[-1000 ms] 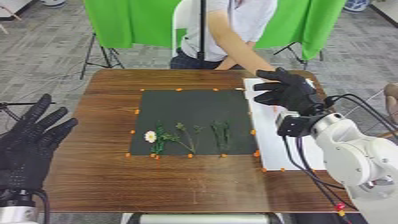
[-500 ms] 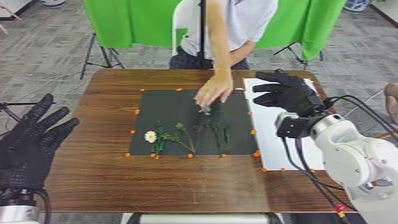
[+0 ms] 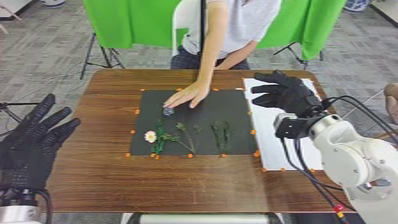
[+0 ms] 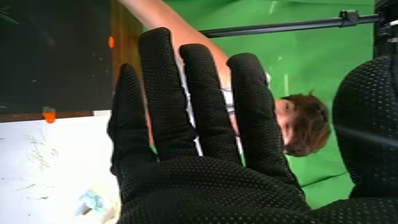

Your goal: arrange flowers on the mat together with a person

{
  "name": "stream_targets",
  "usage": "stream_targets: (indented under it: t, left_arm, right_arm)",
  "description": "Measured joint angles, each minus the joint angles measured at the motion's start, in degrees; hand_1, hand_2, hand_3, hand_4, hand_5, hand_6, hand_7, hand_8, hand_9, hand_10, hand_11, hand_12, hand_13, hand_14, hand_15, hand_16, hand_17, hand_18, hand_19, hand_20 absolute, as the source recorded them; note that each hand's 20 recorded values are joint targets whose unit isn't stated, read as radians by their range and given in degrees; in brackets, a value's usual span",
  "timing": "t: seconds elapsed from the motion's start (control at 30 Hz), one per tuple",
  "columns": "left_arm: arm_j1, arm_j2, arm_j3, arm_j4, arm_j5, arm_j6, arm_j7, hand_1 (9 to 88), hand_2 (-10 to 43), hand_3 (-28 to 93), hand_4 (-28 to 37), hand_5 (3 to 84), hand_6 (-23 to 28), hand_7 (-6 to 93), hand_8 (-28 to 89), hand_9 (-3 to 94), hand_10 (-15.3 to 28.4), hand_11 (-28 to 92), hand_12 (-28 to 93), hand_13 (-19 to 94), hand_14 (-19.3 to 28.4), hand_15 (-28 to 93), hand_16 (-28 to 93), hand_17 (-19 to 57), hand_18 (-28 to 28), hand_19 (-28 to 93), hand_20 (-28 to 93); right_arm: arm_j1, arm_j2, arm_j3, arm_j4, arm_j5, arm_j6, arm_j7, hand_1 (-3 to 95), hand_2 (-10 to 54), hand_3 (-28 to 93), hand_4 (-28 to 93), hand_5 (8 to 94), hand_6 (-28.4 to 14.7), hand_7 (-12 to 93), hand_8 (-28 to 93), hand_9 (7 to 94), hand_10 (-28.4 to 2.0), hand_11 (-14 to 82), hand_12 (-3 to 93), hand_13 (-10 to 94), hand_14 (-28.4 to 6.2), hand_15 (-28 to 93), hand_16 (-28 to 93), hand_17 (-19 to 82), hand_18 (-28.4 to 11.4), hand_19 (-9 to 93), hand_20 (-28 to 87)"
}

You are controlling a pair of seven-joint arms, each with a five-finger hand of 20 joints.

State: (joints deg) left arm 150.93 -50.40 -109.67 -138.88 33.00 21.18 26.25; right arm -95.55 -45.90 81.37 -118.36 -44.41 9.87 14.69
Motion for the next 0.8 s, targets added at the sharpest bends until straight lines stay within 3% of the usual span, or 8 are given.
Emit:
stream_targets:
  t: [0.8]
  left_arm:
    - [-0.1,-0.09,0.04,-0.01,0.16,-0.09,-0.33,19.1,7.5,75,-28.3,30.3,4.1,9.1,-8,30.1,14.5,16,12,21,22.4,43,-5,-9.3,17.8,37,17]
  right_arm:
    - [-0.5,0.0,0.1,-0.3,-0.6,0.2,0.2,24.3,-0.3,70,-27,51.5,1.3,14,-12,55.1,-16.1,15.5,14.5,47,-17.7,47,11,11,-21.2,56,15]
